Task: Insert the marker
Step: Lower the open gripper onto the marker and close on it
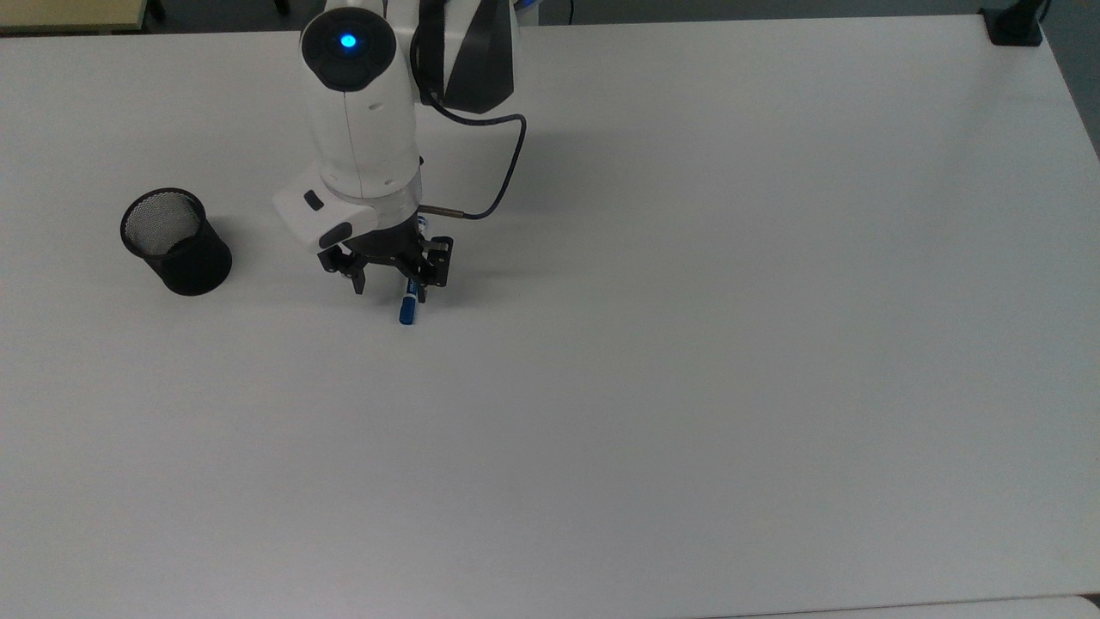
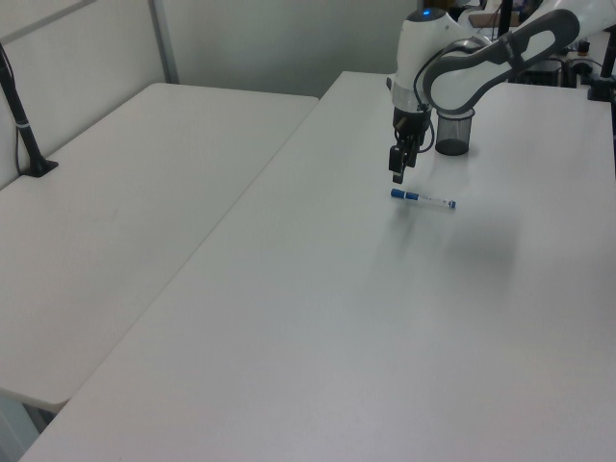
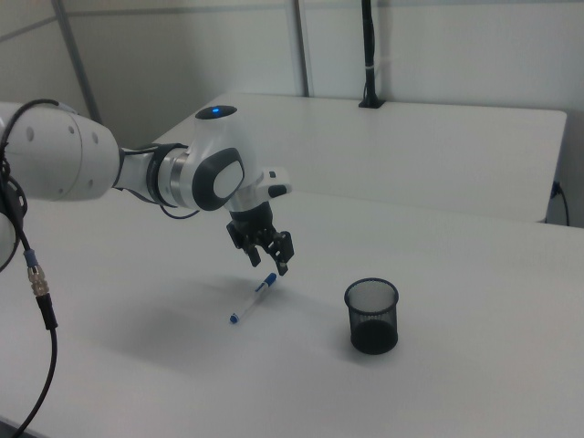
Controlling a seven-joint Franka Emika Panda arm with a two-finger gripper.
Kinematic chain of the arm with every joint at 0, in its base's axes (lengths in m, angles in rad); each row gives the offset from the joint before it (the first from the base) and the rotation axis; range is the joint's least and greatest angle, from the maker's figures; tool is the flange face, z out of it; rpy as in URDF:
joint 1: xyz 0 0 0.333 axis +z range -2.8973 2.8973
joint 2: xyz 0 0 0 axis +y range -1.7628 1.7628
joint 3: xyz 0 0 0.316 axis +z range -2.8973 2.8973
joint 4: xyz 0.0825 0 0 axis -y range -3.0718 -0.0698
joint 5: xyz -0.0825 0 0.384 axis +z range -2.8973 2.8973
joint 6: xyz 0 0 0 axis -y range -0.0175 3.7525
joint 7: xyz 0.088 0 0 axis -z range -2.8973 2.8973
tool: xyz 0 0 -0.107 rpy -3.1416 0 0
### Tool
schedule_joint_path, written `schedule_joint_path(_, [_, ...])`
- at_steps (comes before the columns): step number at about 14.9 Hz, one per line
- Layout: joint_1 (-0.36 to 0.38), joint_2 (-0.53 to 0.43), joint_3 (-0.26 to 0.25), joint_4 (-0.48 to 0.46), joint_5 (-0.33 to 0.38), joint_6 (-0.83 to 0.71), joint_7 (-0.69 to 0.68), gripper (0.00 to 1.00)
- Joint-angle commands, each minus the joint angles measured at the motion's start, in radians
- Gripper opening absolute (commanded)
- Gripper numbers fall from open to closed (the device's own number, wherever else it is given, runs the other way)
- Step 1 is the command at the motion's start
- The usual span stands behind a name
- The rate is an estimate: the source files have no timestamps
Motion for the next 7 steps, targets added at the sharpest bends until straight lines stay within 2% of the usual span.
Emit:
schedule_joint_path(1, [0.017, 0.023, 0.004, -0.005, 0.002, 0.028, 0.029, 0.74])
schedule_joint_path(3, [0.017, 0.026, 0.004, -0.008, 0.002, 0.028, 0.029, 0.73])
schedule_joint_path(7, [0.021, 0.056, 0.004, -0.022, 0.002, 0.100, 0.032, 0.57])
